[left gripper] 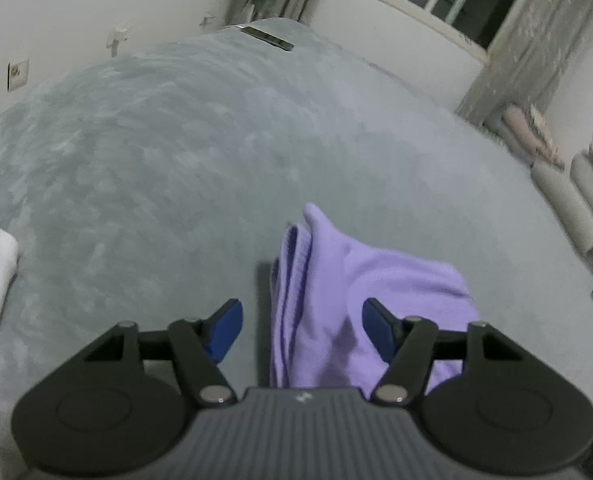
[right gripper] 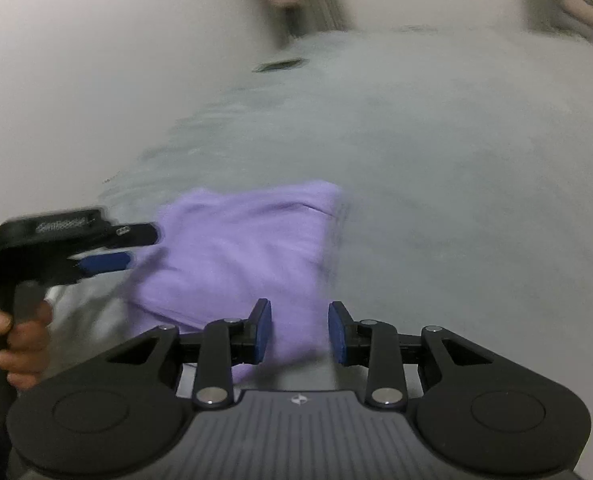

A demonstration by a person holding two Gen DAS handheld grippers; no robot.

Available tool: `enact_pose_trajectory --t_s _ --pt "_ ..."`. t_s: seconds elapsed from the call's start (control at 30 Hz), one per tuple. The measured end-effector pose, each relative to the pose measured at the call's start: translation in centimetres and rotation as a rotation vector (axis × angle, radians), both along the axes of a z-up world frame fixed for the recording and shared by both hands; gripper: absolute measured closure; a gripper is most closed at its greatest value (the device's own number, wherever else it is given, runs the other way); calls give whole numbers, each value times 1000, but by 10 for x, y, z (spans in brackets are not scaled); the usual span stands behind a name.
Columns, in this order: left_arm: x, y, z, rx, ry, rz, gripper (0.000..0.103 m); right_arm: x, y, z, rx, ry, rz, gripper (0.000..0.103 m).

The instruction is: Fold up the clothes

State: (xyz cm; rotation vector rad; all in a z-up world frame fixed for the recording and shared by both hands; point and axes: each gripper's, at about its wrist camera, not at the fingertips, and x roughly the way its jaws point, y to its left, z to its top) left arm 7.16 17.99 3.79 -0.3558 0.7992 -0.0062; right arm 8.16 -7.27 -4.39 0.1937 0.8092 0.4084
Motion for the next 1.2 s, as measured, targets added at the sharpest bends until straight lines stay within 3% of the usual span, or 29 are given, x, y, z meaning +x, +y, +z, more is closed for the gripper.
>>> enact_pose_trajectory --t_s 0.07,0.13,0.27,0.3,0.33,0.37,0.53,0.73,0.8,0.87,0.93,1.1,1.2 --pt "-1 -6 -3 34 4 -13 54 2 -16 -11 78 28 -51 66" --pt "0 -7 -8 34 11 -26 71 7 -21 -17 142 49 -69 63" --pt "-6 -6 -4 20 1 -12 83 7 -11 -16 186 43 -14 63" --pt "-9 -4 0 -1 -9 -8 89 7 -8 -16 181 41 -4 64" --pt "-12 -3 5 -22 -18 -5 93 6 -5 -16 153 33 -4 79" --pt "-16 -2 9 -43 -28 -2 93 6 -2 -15 118 18 -5 90" --pt "-26 -16 18 -10 -27 -17 93 2 -12 -6 135 -11 -12 92" --pt "-30 -12 19 -7 2 18 91 7 -9 -15 112 27 -9 92" --pt "-31 -4 21 -49 -8 29 90 6 -10 -14 85 11 -9 94" --pt "-34 3 27 -68 -42 46 86 -1 -2 -9 28 -58 17 87" --pt "-36 6 32 -64 -72 47 78 -10 9 -2 -40 -148 53 87" --pt "-32 5 26 -103 -58 13 77 -34 36 14 -210 -372 142 84" --pt "-30 13 24 -142 -49 34 77 -46 61 11 -266 -438 236 77"
